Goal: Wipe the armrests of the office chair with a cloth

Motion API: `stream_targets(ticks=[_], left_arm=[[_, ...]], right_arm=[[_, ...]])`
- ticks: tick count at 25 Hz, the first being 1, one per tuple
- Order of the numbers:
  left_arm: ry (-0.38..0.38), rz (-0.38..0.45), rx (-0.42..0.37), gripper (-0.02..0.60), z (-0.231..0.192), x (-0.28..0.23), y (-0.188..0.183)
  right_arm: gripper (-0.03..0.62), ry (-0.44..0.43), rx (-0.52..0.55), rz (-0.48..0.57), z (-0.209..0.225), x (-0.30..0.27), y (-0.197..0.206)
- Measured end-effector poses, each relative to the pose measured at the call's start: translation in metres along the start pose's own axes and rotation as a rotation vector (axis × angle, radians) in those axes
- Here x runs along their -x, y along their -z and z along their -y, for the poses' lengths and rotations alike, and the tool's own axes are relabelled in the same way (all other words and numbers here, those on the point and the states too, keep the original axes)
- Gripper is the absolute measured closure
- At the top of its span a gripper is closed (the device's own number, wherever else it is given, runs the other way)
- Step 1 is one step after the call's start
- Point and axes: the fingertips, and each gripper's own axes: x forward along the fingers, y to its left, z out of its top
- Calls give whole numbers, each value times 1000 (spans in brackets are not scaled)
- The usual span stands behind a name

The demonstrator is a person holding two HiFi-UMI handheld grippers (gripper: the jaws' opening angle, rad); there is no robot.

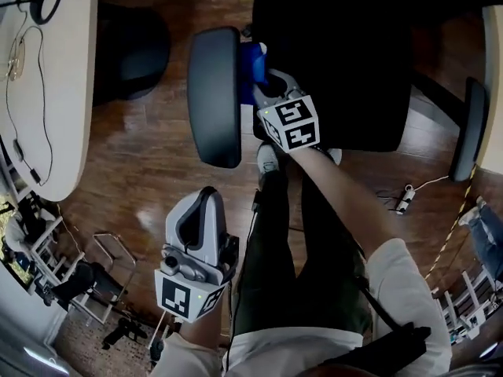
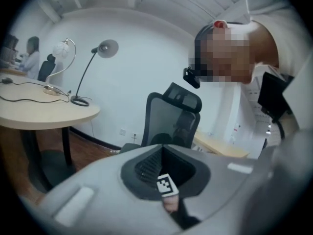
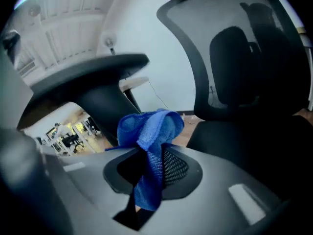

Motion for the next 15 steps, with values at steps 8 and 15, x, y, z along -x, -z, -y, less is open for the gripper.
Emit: stream_targets(ticks=[8,15], left_arm=[[-54,-7,-43,581,-30,49,-2],[93,36,-157,581,53,31,-123]], right_arm=[[522,43,-2,14,35,39,-28],[520,232,287,520,-86,405,-230]])
